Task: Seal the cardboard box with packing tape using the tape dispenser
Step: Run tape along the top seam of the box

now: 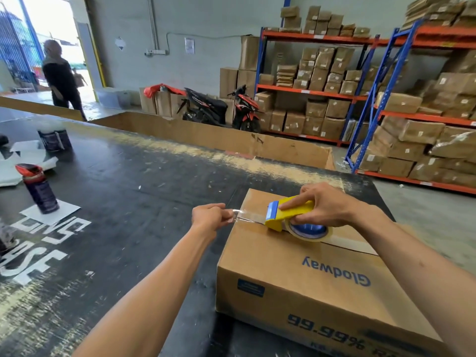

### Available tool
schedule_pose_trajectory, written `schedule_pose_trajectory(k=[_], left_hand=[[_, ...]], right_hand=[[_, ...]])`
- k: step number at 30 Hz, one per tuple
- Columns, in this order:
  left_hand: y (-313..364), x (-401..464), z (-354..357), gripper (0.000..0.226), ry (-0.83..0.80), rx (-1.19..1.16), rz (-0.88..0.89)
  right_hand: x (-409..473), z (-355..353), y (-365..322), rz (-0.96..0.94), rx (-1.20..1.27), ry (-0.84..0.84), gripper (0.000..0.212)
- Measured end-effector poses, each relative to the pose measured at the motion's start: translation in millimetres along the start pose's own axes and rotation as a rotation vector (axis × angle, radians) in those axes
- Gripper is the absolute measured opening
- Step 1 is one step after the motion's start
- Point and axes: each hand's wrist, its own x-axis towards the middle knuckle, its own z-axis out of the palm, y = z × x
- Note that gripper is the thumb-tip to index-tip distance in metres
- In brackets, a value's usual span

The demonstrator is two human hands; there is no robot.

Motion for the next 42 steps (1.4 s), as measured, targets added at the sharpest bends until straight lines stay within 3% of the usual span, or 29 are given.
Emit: schedule_pose_trajectory(k=[6,10,14,17,20,23,26,29,38,42], left_hand=[[-10,-4,1,0.040,-0.003,0.064,0.036],[-18,-27,8,0.052,0.030,0.452,0.321],[-17,-32,9,0.059,0.025,0.806,0.397],[-11,-35,5,0.059,-0.041,0.887,0.478],[-9,-44,7,0.060,-0.215,0.966,0.618],[-13,-43,6,0.058,-0.420,1.084,0.578],[-14,-38,0,0.056,-0.486,1.043,0.532],[-13,-35,-1,0.057,-0.519,1.045,0.519],[-12,-34,3,0.056,-0.510,1.109,0.477],[-15,-34,4,0.053,-0.536,1.080,0.417]], right_hand=[[9,1,4,-0.013,0.004,-0.046,0.036],[11,1,3,-0.020,-0.005,-0.058,0.034],[9,-1,0,-0.023,-0.014,-0.045,0.033],[10,-1,-4,-0.025,-0.045,-0.056,0.034],[13,-2,-5,-0.027,-0.073,-0.067,0.035],[14,-3,-5,-0.025,-0.077,-0.080,0.036],[12,-5,-3,-0.005,-0.080,-0.121,0.038],[11,-6,-1,0.043,-0.072,-0.162,0.048],[2,-6,2,0.010,-0.009,-0.109,0.041],[-14,-11,7,-0.011,0.034,-0.105,0.049]])
